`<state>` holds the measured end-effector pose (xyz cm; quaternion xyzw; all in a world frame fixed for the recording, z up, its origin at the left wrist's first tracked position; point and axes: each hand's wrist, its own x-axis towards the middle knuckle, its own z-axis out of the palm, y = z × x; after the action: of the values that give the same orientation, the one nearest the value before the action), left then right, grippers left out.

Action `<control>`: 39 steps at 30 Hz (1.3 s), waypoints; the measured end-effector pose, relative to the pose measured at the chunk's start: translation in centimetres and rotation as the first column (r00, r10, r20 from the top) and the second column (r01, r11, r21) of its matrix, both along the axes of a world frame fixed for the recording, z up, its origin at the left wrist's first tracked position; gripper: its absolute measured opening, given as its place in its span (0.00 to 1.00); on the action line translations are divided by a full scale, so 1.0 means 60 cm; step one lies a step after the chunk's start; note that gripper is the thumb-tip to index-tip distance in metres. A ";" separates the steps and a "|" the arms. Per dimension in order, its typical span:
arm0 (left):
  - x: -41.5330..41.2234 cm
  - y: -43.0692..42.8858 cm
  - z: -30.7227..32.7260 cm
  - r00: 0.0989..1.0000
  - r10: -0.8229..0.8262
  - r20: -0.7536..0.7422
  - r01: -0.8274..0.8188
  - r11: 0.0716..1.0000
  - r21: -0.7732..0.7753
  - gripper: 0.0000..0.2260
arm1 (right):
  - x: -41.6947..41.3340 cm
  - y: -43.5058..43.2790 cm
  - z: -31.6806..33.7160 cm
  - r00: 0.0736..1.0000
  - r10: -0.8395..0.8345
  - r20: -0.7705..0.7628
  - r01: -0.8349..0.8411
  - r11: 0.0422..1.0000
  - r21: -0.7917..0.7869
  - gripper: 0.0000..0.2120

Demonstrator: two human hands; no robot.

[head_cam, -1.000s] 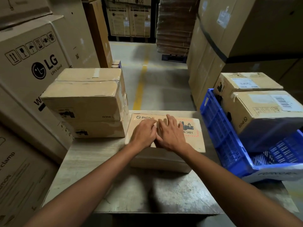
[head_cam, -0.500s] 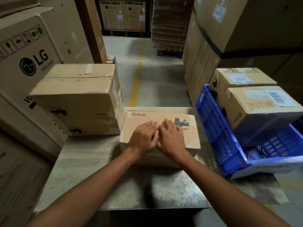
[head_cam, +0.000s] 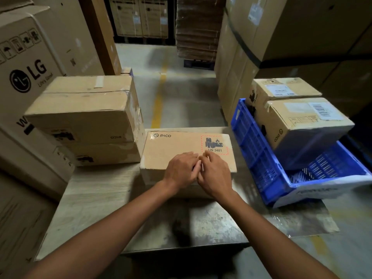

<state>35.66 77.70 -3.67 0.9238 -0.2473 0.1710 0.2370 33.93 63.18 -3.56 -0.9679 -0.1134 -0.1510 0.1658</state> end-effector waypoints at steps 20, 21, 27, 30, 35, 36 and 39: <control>0.069 -0.046 0.031 0.980 0.103 -0.171 -0.081 0.988 0.132 0.10 | 0.072 -0.041 0.007 0.993 -0.116 0.000 0.115 0.986 -0.120 0.15; 0.072 -0.040 0.031 0.977 0.087 -0.196 -0.059 0.988 0.144 0.10 | 0.076 -0.045 0.005 0.992 -0.123 0.026 0.125 0.981 -0.151 0.15; 0.087 0.029 0.014 0.888 0.377 -0.263 -0.323 0.919 0.227 0.23 | 0.081 -0.047 0.005 0.946 -0.280 -0.161 0.277 0.960 -0.042 0.30; 0.084 0.077 0.016 0.711 0.628 -0.318 -0.605 0.776 0.180 0.29 | 0.078 -0.050 0.004 0.870 -0.358 -0.339 0.393 0.918 0.041 0.40; 0.055 0.104 0.024 0.592 0.616 -0.520 -0.697 0.715 0.056 0.31 | 0.050 -0.059 0.003 0.888 -0.335 -0.316 0.407 0.892 0.196 0.37; 0.046 0.104 0.024 0.604 0.614 -0.508 -0.699 0.714 0.033 0.31 | 0.043 -0.064 0.003 0.902 -0.312 -0.300 0.389 0.888 0.245 0.36; 0.030 0.110 0.024 0.649 0.594 -0.476 -0.701 0.710 -0.071 0.34 | 0.034 -0.076 0.004 0.934 -0.256 -0.249 0.336 0.867 0.369 0.37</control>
<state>37.47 84.30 -2.22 0.9269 0.1822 0.0719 0.3201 35.94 58.63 -3.30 -0.9280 0.0871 -0.1009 0.3480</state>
